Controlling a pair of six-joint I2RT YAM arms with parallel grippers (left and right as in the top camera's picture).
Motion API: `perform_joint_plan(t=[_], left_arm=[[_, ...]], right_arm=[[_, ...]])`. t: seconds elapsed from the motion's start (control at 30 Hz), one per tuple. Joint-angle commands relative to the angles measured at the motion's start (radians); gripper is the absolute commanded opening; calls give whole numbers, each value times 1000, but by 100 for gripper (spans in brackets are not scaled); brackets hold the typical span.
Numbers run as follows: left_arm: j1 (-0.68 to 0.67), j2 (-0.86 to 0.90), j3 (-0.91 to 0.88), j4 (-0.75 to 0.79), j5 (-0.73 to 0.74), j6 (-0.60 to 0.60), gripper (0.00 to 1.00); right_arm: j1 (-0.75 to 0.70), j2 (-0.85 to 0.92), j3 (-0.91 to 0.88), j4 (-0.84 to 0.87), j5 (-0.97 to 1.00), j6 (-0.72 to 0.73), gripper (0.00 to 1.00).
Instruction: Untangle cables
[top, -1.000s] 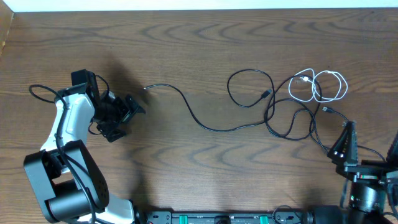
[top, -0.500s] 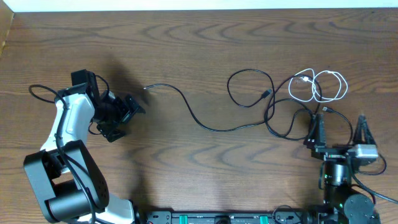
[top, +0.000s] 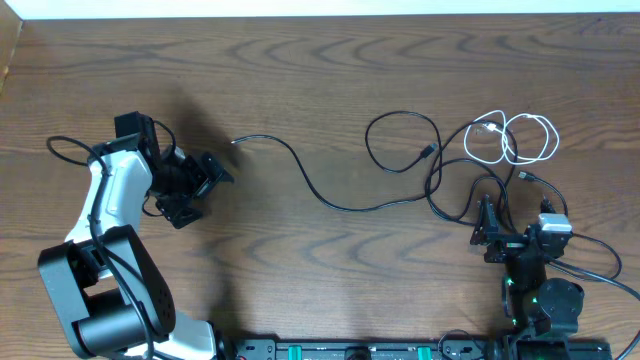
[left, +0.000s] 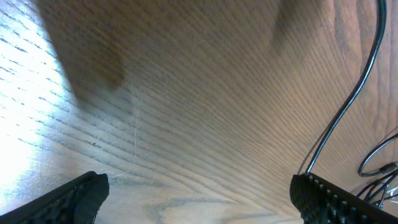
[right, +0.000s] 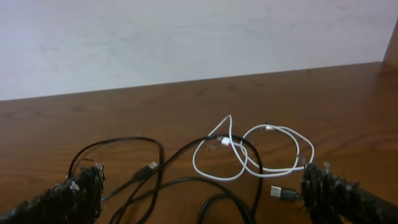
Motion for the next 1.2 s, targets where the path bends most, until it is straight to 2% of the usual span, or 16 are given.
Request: perform_joint_plan(t=[0.0,0.9,1.03,1.17], left_arm=[[4,-5,13,-5,-13,-2,98],[4,4,13,-5,-13,-2,98],[4,-34,13,-5,-13,-2,98],[2,-159,13,-5,-13,-2,98]], right_arm=[[-6,-2,-1,-6,-8,4,99],[-5,-1,-1,-6,-8,4,99],[-5,-1,-1,-6,-8,4,99],[-5,-1,-1,-6,-8,4,99]])
